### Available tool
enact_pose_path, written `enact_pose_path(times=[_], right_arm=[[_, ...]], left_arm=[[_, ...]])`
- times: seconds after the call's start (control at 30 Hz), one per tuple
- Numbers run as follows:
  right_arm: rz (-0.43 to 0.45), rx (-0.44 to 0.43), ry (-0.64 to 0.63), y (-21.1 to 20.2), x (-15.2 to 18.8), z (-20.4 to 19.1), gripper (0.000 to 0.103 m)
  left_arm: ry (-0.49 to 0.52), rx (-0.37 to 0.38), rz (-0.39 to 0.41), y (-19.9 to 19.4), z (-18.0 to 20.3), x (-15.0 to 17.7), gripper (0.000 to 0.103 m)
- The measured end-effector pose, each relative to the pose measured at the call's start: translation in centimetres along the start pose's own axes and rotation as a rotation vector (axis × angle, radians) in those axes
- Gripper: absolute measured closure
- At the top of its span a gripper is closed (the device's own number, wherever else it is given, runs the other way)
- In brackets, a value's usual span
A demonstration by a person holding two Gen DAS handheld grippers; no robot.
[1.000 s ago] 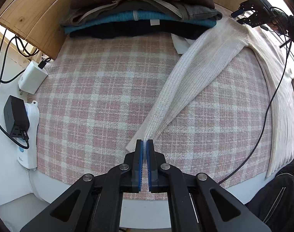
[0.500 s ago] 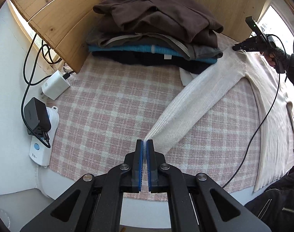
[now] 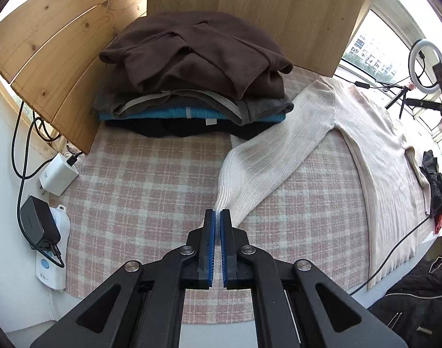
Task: Fold clothes
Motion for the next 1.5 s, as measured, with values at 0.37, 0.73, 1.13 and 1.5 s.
enact_pose_path(times=[0.37,0.73,1.13,1.5], right_arm=[[-0.069,0.241,-0.122,13.1,5.4,-4.4,0.098],[-0.112,0.184,-0.004,13.6,2.7,-2.9,0.097],[0.067,-0.337,0.265,-7.2,6.0,3.9,0.073],[-0.024,-0.326,0.177,-7.6,10.2,10.7,0.065]], left_arm=[[0.099,0.027,0.002,-1.6,1.6,0.6,0.1],[0.111,0.067,0.053,-2.9,3.5,0.5,0.1],[0.206,0.02,0.127,-6.3,14.7,-0.7,0.1],[0.6,0.081,-0.077,-1.4,41.4,9.0,0.1]])
Point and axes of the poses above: each gripper's, at about its wrist camera, not at the fingertips, and y roughly the way its jaws point, z to its right, x to its underside, the point moved 7 cm from there along y, roughly the way its jaws point, and after that the axes turned 5 degrees about -z, right-handed, at the moved point
